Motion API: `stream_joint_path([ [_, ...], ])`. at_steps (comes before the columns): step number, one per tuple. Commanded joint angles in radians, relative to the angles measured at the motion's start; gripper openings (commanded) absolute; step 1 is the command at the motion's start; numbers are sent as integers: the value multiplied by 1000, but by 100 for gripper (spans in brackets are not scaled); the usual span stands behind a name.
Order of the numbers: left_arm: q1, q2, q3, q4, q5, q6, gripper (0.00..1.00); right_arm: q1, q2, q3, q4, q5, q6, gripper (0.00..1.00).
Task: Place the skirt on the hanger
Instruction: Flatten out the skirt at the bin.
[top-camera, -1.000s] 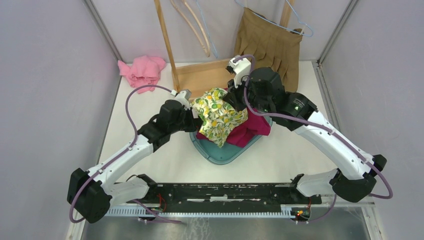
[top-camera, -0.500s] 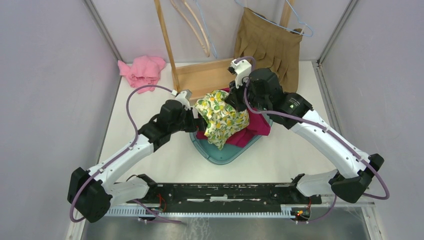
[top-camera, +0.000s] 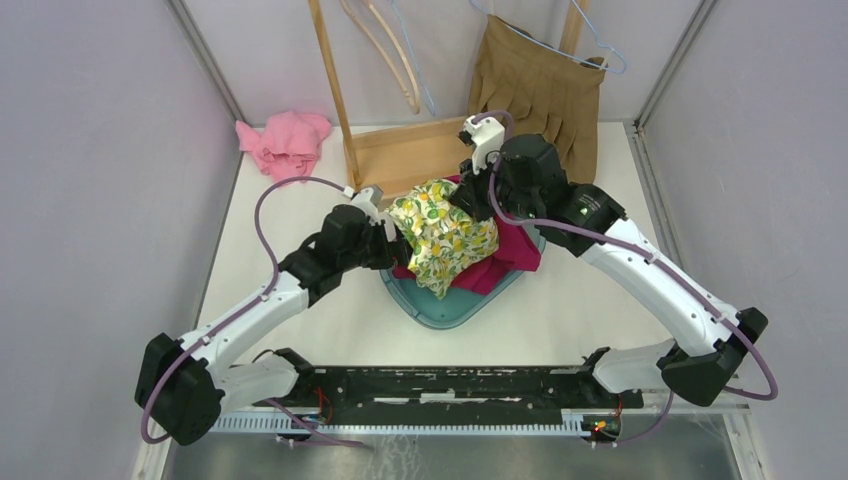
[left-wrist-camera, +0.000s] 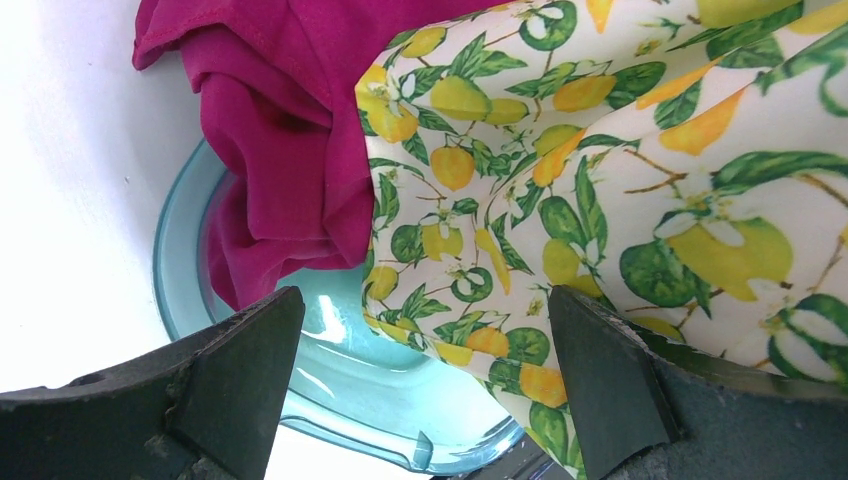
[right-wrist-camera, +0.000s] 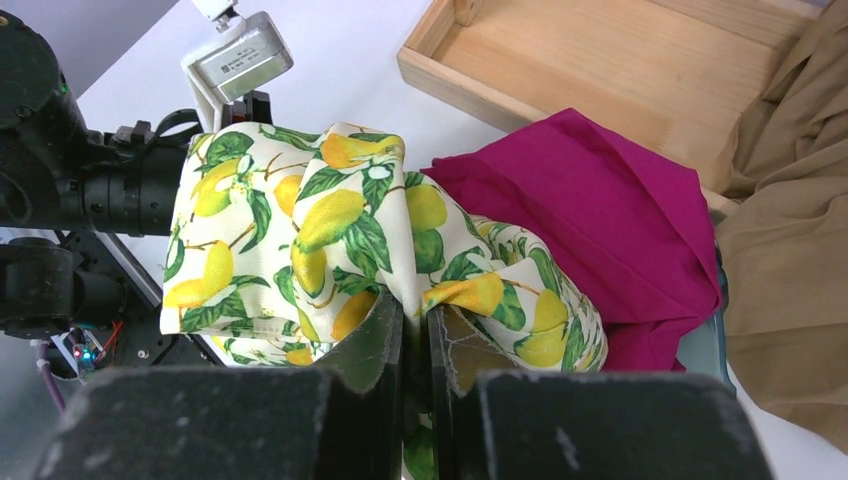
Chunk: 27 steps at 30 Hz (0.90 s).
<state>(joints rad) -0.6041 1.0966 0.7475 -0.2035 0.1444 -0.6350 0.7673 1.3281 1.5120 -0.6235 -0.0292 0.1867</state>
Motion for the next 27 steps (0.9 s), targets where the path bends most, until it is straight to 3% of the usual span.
stream_joint_path([
  [1,2,-12,9,54,16,-41,99,-12,-33,85,71,-24,7,1],
  [10,0,-74,-7,91,59,-35,99,-20,-14,144,61,-58,9,1],
  [18,0,-149,-5,135,95,-15,99,-23,-11,22,75,-76,23,1],
  [23,0,-159,-19,56,-55,-17,99,-50,16,-54,78,-76,29,1],
  [27,0,-166,-20,34,-97,-14,99,-76,35,-100,89,-93,37,1],
])
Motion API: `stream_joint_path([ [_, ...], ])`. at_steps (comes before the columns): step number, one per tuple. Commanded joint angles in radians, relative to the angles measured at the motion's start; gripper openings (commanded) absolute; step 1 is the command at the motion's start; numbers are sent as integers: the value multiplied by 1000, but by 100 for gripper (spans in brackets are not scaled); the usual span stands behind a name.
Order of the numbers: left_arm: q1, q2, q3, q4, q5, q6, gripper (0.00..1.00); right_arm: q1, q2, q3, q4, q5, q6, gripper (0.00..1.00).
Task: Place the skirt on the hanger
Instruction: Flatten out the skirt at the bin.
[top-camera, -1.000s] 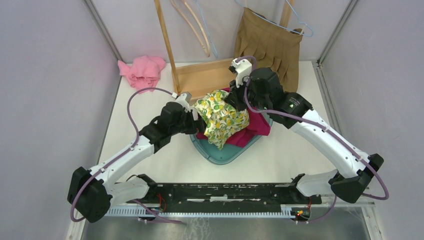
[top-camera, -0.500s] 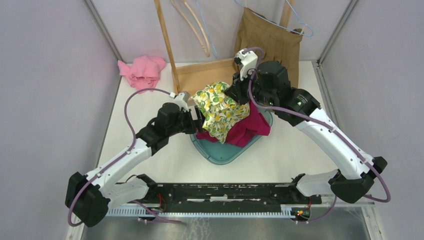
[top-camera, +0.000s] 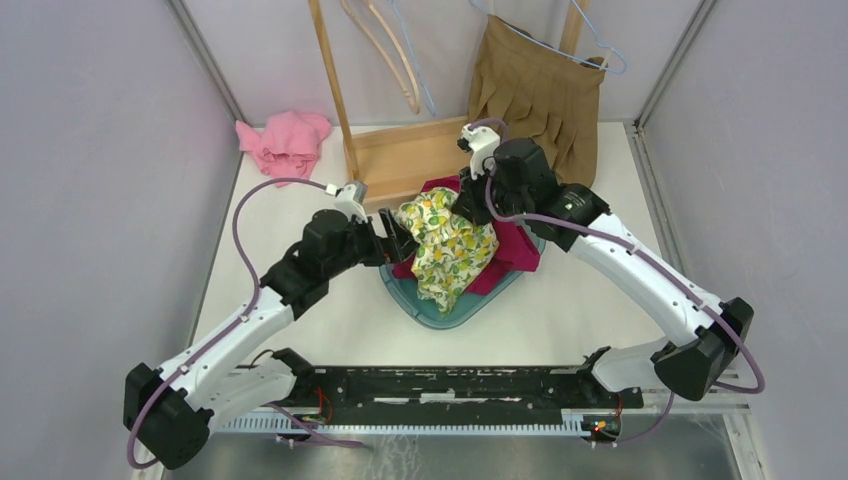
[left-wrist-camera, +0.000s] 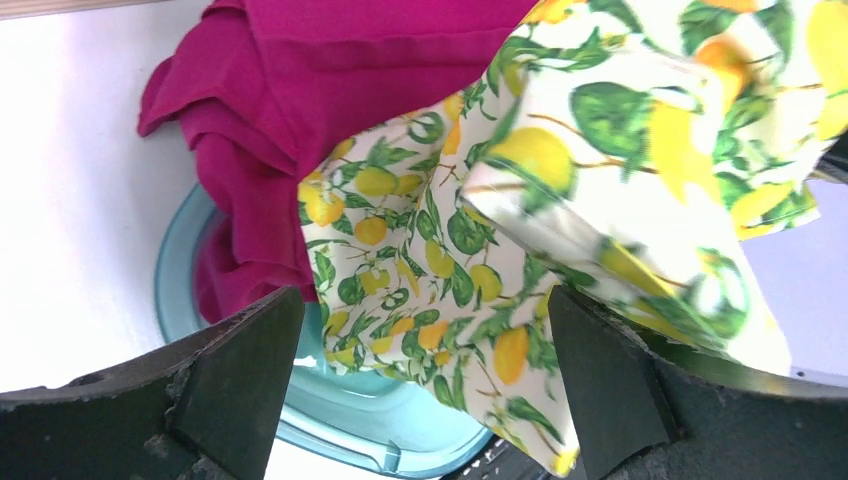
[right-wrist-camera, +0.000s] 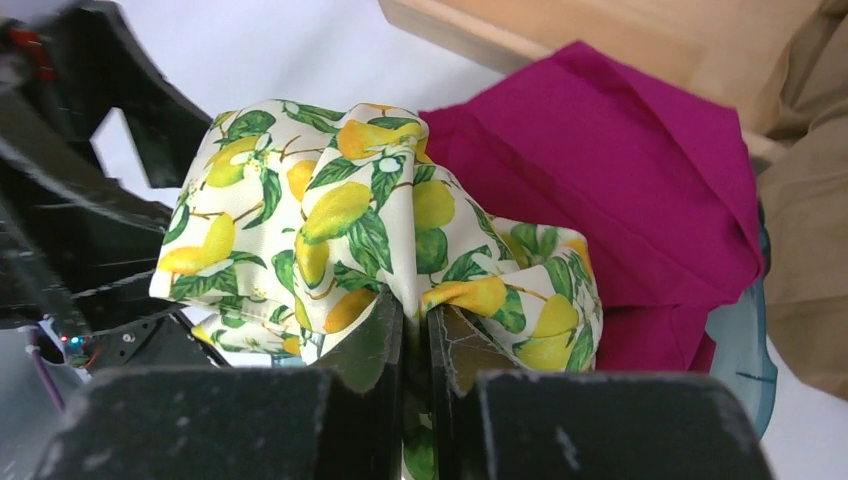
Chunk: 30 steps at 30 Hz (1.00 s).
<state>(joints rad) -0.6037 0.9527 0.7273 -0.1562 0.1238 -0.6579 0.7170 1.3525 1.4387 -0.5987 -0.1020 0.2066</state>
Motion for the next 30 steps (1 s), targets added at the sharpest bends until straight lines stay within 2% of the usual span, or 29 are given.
stream_joint_path([
  [1,0,-28,6,-24,-85,12,99,-30,8,-38,71,-22,20,1],
  [7,-1,-101,14,30,-70,-6,99,-46,-5,-58,69,-46,19,1],
  [14,1,-24,85,25,35,-108,99,-47,4,-63,71,-67,30,1],
  [30,4,92,118,49,-59,-141,99,-46,-79,-149,106,-215,57,1],
])
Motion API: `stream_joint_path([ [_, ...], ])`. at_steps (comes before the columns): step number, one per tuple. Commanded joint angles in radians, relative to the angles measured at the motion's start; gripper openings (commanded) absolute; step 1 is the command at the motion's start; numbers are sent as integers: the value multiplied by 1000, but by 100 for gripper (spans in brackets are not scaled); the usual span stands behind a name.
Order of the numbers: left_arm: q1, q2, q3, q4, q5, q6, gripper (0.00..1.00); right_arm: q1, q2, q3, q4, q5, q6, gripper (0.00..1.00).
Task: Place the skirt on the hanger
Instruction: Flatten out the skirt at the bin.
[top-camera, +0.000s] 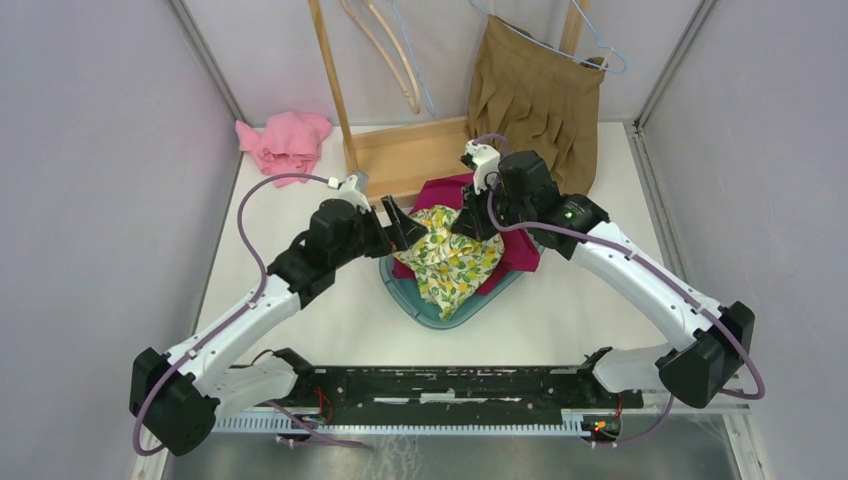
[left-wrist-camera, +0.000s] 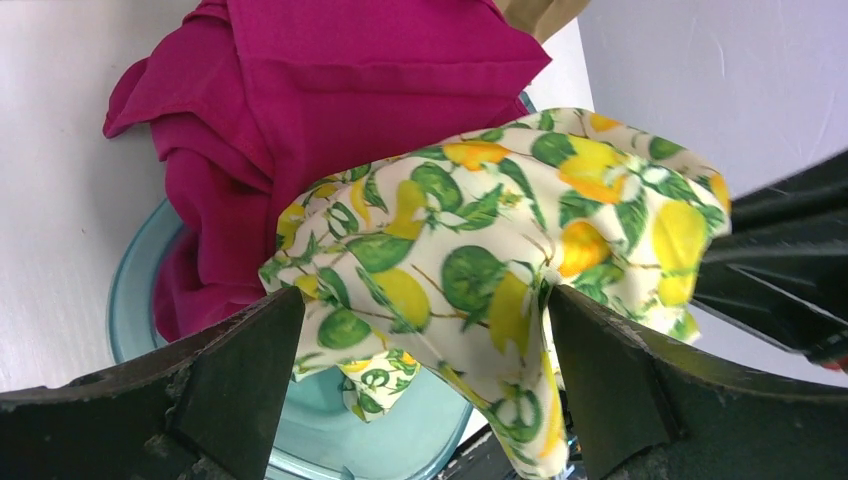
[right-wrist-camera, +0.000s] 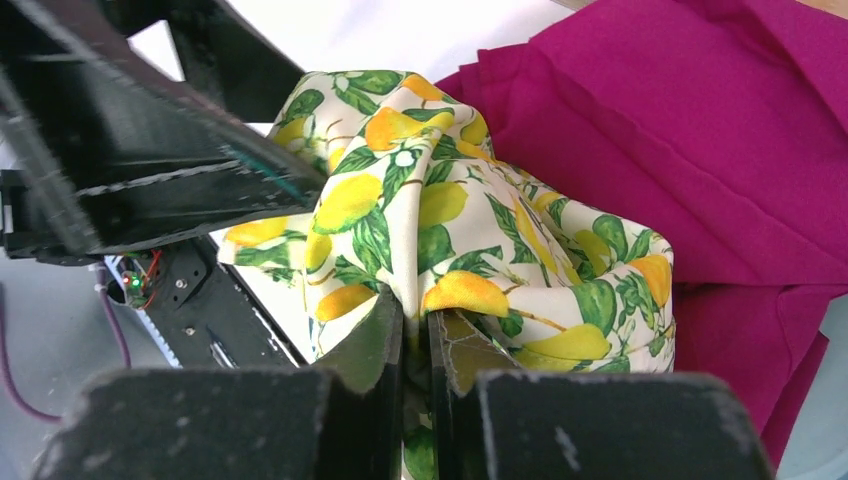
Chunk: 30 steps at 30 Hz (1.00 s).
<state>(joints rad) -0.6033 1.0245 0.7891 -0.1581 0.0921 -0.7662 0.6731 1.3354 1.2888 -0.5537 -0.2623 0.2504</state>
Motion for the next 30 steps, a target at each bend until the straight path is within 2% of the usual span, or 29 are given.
stream_joint_path([
  [1,4,25,63,51,-22,-34,99,-3,-70,-3,59,-55,13,1],
  [4,5,23,63,89,10,-41,98,-3,-81,-10,55,-55,11,1],
  [6,5,17,63,105,13,-44,88,-3,-88,-14,52,-57,8,1],
  [10,8,19,89,78,8,-31,60,-3,-113,-41,63,-58,7,1],
  [11,10,17,94,71,6,-28,57,-4,-116,-42,65,-58,6,1],
  [14,10,12,96,64,2,-28,54,-4,-119,-33,56,-60,2,1],
  [19,14,14,99,70,9,-28,41,-3,-124,-26,32,-55,-12,1],
  [21,15,19,107,71,16,-27,29,-3,-122,-26,27,-55,-14,1],
  [23,18,31,123,64,27,-26,6,-3,-122,-29,23,-51,-15,1],
  [27,19,53,191,20,53,-9,3,-3,-122,-27,2,-39,-26,5],
  [30,18,55,264,-13,57,13,3,-3,-127,-24,-13,-26,-31,16],
])
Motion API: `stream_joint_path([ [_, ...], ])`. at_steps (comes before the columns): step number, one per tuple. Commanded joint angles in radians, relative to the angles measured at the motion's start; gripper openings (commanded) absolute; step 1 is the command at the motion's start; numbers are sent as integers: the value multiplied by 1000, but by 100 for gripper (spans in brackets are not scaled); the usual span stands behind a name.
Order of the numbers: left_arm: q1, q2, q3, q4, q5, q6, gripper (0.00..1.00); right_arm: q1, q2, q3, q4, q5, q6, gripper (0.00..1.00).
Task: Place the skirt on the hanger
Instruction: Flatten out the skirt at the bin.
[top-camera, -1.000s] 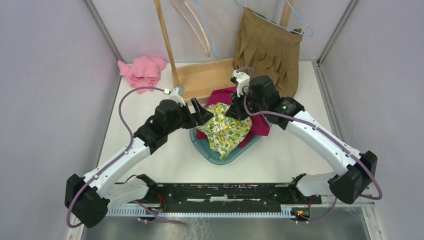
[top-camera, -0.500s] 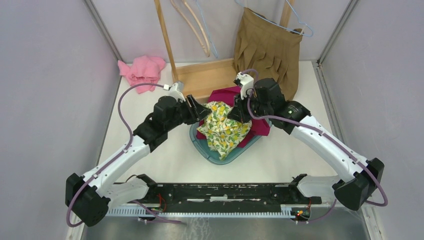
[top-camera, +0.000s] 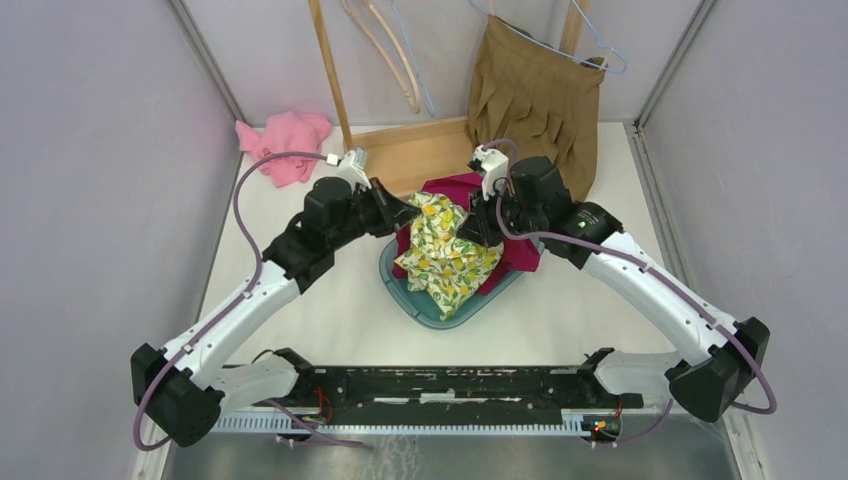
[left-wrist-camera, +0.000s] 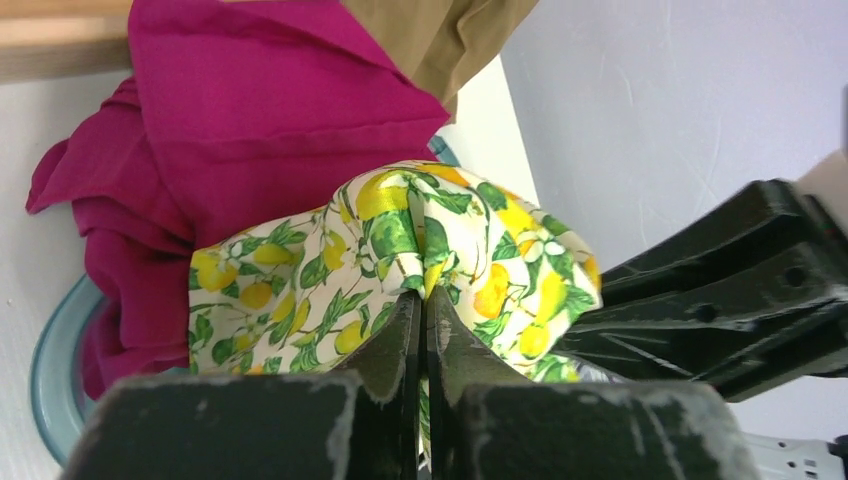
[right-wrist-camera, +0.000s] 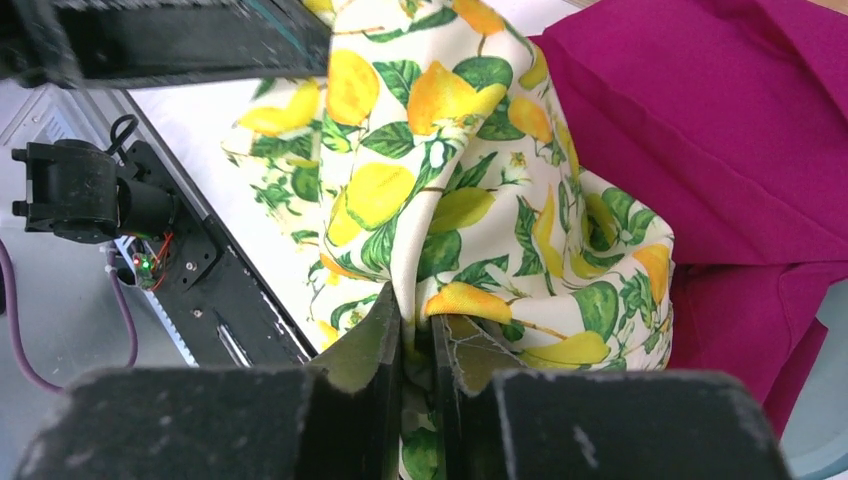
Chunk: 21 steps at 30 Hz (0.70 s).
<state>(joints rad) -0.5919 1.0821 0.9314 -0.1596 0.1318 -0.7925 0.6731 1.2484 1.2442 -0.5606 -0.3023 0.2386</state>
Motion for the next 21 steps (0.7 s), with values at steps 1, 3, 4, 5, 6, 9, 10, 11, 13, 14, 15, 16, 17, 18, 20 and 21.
stream_joint_path([
  [1,8,-1,143,-21,19,44,3,-3,-43,20,-8,16,-19,19],
  [3,9,8,188,-38,29,50,3,-2,-48,16,-11,20,-19,25],
  [4,11,15,207,-41,42,50,3,-3,-48,14,-15,23,-20,29],
  [5,13,22,225,-41,55,49,3,-3,-49,15,-22,28,-19,31],
  [6,14,29,240,-42,68,47,3,-2,-52,15,-25,33,-19,35],
  [9,16,53,277,-41,90,46,3,-3,-64,11,-39,55,-18,50],
  [10,18,59,288,-40,99,45,3,-2,-70,11,-43,65,-18,53],
  [11,20,64,296,-39,106,45,3,-3,-74,14,-50,74,-18,54],
  [13,24,70,313,-38,119,48,3,-3,-78,24,-71,92,-21,56],
  [14,27,74,326,-40,130,49,3,-3,-81,32,-84,100,-23,57],
  [15,29,79,337,-44,136,52,3,-3,-83,40,-97,109,-27,59],
  [16,31,82,349,-48,140,55,3,-3,-88,45,-107,115,-28,61],
  [17,34,87,362,-52,145,58,3,-3,-94,50,-114,122,-28,64],
  [18,35,94,380,-58,151,61,3,-3,-103,55,-120,130,-28,67],
  [20,39,112,422,-73,166,66,3,-3,-118,58,-131,141,-31,72],
  [21,40,120,442,-79,171,68,3,-3,-127,59,-136,148,-31,73],
])
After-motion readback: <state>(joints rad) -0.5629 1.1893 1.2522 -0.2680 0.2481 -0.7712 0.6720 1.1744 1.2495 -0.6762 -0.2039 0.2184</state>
